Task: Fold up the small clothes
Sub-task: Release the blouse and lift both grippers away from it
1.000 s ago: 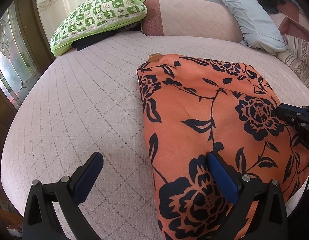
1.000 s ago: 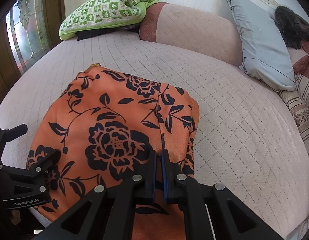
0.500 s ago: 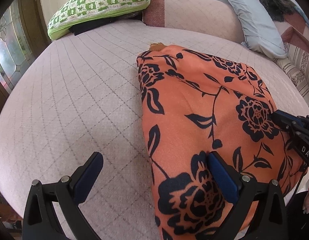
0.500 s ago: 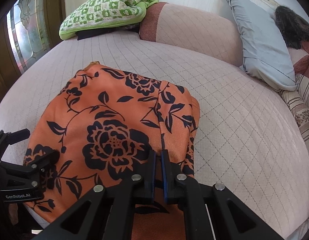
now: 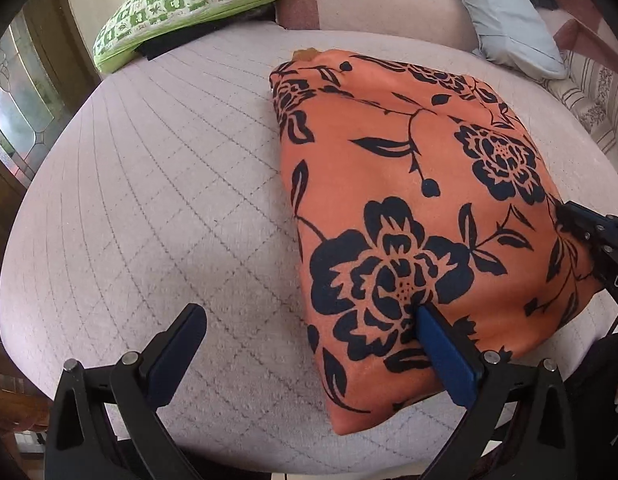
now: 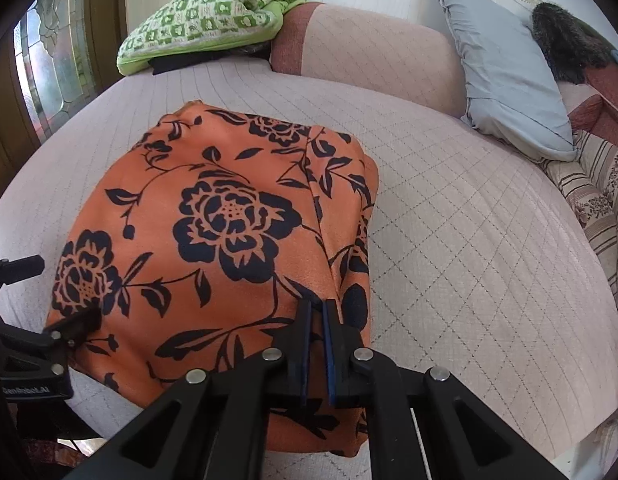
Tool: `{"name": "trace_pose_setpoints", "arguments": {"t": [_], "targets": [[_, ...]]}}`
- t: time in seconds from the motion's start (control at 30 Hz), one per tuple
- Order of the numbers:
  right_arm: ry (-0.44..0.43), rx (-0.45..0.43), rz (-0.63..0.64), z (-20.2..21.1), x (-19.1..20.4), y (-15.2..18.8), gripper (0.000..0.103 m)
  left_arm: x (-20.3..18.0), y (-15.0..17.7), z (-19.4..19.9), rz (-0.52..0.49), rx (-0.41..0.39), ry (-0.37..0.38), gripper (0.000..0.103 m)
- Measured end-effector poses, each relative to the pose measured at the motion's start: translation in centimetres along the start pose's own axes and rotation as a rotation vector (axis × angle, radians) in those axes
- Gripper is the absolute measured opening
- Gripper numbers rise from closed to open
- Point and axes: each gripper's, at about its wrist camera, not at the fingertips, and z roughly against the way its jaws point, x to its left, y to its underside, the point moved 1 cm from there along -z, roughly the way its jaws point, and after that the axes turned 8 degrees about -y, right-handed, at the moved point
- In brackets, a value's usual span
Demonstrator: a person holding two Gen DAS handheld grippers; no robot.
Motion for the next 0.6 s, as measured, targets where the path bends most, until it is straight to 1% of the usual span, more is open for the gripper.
{"name": "trace_pose_setpoints", "arguments": {"t": [0.1,0.23,0.27,0.33,0.37,0.4,0.47,0.5,0.6], "targets": [[-0.056,0.004,-0.043,1.6,-0.5,-0.3,0.007,0.1,-0.6,2.0,-0.012,-0.043,-0.057,0.103],[-0.109,-0.075,-0.029,5.8,0.2,-0.3,0.007,0.3,-1.3,7.0,0.008,-0.156,-0.075,0.103],[-0.121,-0.1,-0.029,6.9,0.4,-0.3,0.007,0.3,-1.5,8.7,0.011,-0.195,-0.086,0.103],[-0.141,-0.19,-0.027,10.1,0.8,-0.1,0.007,0.4,-1.7,11.7,0.02,-0.267,-0.106,0.103],[-0.139,-0.227,-0.026,11.4,0.9,-0.1,0.007,0.6,-1.8,13.5,0.029,-0.311,-0.118,0.103],[-0.134,-0.279,-0.026,13.2,1.1,0.1,0.007,0.7,-1.7,14.6,0.036,-0.338,-0.125,0.103],[-0.132,-0.355,-0.028,15.8,1.2,0.2,0.007,1.3,-1.6,17.7,0.061,-0.398,-0.135,0.103],[-0.131,-0.403,-0.034,17.5,1.2,0.4,0.007,1.9,-1.9,18.5,0.07,-0.416,-0.136,0.103],[-0.125,-0.486,-0.04,20.7,1.6,0.8,0.007,2.8,-2.1,21.6,0.094,-0.467,-0.154,0.103]]}}
